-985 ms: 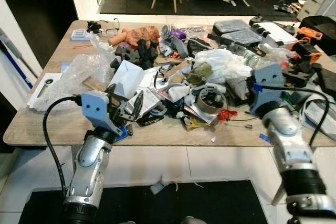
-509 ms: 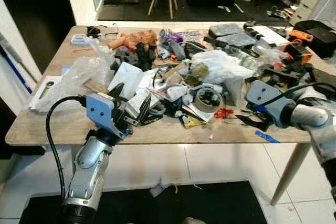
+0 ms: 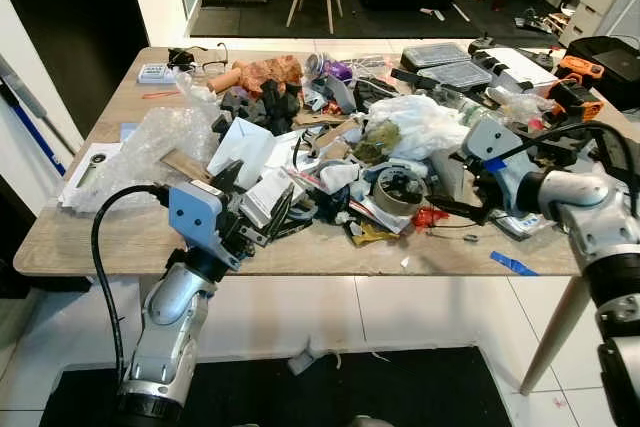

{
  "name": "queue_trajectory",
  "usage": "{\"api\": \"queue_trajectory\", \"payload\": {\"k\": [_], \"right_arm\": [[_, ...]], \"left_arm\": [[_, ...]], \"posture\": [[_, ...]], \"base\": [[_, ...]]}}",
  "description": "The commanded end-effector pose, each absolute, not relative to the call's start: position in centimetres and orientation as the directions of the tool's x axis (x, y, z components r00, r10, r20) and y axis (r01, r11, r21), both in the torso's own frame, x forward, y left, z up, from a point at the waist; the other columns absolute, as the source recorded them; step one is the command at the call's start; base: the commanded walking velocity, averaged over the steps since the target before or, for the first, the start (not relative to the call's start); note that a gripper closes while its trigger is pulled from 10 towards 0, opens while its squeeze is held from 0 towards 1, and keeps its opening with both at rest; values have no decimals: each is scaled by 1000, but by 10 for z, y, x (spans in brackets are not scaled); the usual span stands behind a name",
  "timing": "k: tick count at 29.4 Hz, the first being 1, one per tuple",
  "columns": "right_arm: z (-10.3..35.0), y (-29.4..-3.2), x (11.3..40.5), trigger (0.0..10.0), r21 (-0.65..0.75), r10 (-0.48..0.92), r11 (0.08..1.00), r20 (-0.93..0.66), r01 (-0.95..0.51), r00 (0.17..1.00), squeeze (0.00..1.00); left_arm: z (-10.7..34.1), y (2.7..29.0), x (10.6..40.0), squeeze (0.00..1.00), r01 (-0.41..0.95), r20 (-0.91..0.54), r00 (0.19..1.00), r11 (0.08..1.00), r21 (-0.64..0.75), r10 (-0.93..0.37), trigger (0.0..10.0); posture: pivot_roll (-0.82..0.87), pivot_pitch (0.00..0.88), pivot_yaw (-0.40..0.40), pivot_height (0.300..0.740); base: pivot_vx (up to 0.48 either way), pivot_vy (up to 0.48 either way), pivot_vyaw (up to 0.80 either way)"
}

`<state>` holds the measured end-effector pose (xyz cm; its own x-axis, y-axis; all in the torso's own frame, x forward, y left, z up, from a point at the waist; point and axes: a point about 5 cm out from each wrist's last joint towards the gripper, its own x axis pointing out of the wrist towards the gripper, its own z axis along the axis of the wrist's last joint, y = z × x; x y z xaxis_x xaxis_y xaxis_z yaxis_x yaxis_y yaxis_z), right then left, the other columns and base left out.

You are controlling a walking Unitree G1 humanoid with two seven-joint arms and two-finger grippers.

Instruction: Picking trash to rubbish bin

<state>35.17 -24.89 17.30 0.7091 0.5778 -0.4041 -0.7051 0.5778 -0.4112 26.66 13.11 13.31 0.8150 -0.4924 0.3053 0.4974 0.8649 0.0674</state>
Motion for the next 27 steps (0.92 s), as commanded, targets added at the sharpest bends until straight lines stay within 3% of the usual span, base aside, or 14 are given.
{"api": "queue_trajectory", "payload": {"k": [1, 8, 22, 27], "right_arm": [[177, -246, 355, 10000, -371, 610, 604, -354, -705, 709, 0], [172, -239, 357, 10000, -266, 677, 608, -319, -748, 664, 0], [143, -238, 347, 10000, -179, 703, 532, -453, -828, 549, 0], [138, -239, 346, 10000, -205, 673, 522, -497, -828, 548, 0]], "left_arm": [[133, 133, 264, 0, 506, 292, 811, 858, 84, -507, 10000], [134, 136, 260, 0, 511, 284, 810, 855, 89, -514, 10000], [139, 135, 255, 0, 557, 285, 778, 824, 101, -560, 10000], [145, 124, 246, 0, 729, 317, 640, 684, 40, -700, 10000]], "posture": [[36, 1, 12, 740], [50, 23, 24, 740], [64, 29, 33, 740], [59, 21, 34, 740]], "base": [[0, 0, 0], [0, 0, 0], [0, 0, 0], [0, 0, 0]]}}
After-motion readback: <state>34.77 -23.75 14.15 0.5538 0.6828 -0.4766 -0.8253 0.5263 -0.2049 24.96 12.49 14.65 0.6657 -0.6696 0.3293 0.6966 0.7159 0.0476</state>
